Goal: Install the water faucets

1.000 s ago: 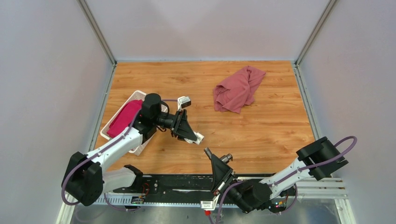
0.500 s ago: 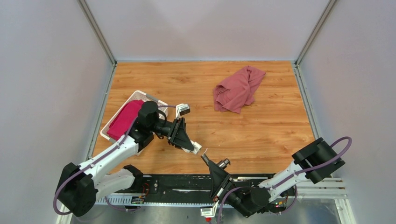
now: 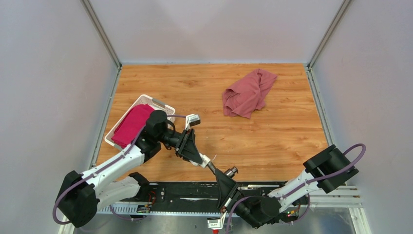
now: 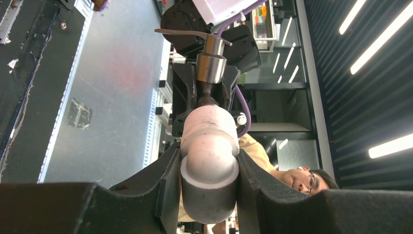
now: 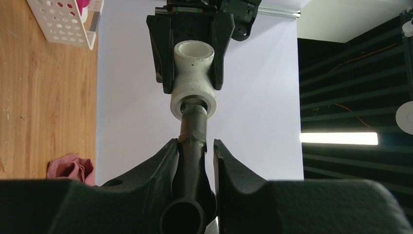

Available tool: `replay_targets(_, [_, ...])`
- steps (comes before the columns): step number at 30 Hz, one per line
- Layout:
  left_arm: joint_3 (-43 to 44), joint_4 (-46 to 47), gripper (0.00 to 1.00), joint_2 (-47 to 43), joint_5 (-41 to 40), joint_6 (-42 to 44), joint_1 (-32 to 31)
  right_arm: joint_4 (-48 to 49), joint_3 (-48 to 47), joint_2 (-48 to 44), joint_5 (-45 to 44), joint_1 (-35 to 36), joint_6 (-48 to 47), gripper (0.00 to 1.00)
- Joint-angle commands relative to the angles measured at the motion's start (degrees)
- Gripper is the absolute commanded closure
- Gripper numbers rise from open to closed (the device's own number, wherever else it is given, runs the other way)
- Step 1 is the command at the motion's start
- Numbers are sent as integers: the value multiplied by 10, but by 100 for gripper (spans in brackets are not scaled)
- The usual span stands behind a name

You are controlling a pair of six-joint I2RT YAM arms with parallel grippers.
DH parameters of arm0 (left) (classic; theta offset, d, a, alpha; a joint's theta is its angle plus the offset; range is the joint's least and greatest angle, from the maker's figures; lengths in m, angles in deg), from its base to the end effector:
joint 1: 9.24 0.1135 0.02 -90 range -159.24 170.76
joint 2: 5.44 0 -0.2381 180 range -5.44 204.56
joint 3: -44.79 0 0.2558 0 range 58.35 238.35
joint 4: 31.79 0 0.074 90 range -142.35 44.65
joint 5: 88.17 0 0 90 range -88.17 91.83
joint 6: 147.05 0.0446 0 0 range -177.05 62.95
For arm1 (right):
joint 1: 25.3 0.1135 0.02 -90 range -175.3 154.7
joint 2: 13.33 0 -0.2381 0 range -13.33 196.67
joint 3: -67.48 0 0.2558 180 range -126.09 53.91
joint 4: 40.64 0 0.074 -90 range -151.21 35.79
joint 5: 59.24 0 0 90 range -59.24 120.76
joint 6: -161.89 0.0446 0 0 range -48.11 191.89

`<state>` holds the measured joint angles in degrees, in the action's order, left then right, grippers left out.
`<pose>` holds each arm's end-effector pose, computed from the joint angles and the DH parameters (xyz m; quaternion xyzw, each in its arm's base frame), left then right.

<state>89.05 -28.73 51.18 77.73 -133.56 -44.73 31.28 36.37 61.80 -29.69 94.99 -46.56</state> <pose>0.1561 -0.1645 0.2439 -0.1624 -0.7024 0.6853 0.1031 -0.0813 0.2162 0.2108 -0.5999 0.1573 -0.2477 0.7443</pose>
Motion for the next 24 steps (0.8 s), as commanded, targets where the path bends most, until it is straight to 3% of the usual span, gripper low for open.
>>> replay_targets(1, [7,7,100,0,14,-5,-12,60,-16,7,11,10,-108,100])
replay_targets(24, [6,7,100,-5,12,0,-45,55,-19,-21,3,42,-80,100])
